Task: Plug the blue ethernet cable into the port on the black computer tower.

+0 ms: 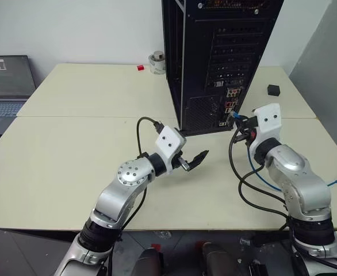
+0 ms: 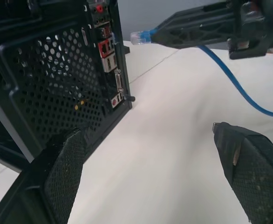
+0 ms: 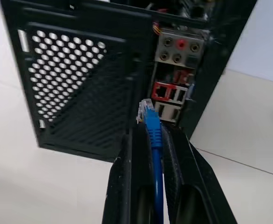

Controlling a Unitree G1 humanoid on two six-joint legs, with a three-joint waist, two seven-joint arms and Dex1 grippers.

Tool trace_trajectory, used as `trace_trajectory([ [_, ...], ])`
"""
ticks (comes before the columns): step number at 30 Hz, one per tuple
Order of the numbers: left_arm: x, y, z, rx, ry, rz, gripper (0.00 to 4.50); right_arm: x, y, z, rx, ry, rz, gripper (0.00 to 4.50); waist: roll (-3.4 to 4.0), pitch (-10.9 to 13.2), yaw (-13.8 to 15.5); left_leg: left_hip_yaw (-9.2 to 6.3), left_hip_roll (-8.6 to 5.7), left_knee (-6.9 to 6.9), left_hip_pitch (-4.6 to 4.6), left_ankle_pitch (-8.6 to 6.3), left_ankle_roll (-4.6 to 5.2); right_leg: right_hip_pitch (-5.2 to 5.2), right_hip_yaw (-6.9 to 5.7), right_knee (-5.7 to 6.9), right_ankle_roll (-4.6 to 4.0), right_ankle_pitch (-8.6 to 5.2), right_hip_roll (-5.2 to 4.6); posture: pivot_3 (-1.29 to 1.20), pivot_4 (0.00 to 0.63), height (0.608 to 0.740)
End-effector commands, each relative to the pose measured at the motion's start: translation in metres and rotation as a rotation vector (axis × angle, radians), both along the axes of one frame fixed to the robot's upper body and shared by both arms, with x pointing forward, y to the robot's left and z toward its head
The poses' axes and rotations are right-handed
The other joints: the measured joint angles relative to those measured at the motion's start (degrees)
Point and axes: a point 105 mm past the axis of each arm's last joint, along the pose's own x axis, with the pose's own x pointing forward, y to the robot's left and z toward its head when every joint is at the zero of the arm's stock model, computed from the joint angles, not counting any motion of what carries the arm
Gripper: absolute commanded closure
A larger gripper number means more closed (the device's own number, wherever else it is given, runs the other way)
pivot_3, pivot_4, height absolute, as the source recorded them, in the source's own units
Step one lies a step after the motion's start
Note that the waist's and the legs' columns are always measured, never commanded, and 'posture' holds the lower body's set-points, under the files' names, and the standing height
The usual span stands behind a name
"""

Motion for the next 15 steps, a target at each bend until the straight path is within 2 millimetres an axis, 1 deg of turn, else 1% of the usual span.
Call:
trace_trajectory([
  [1,0.003,-0.005,0.012,-0.01,-0.04,0.022,0.05,0.009,-0.006,0.015,0.031,-0.078,-0.089,4.5,0.02,-0.01,0.06,0.0,-0.01,0.0,0.0,0.0,0.0,-0.01,0.01,0.01,0.0,0.0,-0.01,0.0,0.15,0.74],
  [6,0.003,-0.005,0.017,-0.027,-0.04,0.023,0.05,0.016,0.003,0.012,0.079,-0.064,-0.061,4.5,0.03,-0.01,0.04,0.03,0.0,-0.01,-0.01,0.0,0.01,-0.02,0.03,-0.01,0.0,0.0,-0.01,0.0,0.15,0.74],
  [9,0.002,-0.004,0.017,-0.027,-0.037,0.022,0.05,0.018,0.007,0.013,0.1,-0.064,-0.048,4.5,0.03,-0.01,0.03,0.02,0.0,-0.02,-0.01,-0.01,0.01,-0.02,0.03,0.0,0.0,0.0,-0.01,0.0,0.15,0.74],
  [15,0.003,-0.002,0.015,-0.015,-0.042,0.026,0.05,0.025,0.009,0.015,0.119,-0.073,-0.044,4.5,0.03,-0.02,0.02,0.02,0.0,-0.02,-0.01,-0.01,0.01,-0.02,0.02,-0.01,0.0,0.0,-0.01,0.0,0.15,0.74],
])
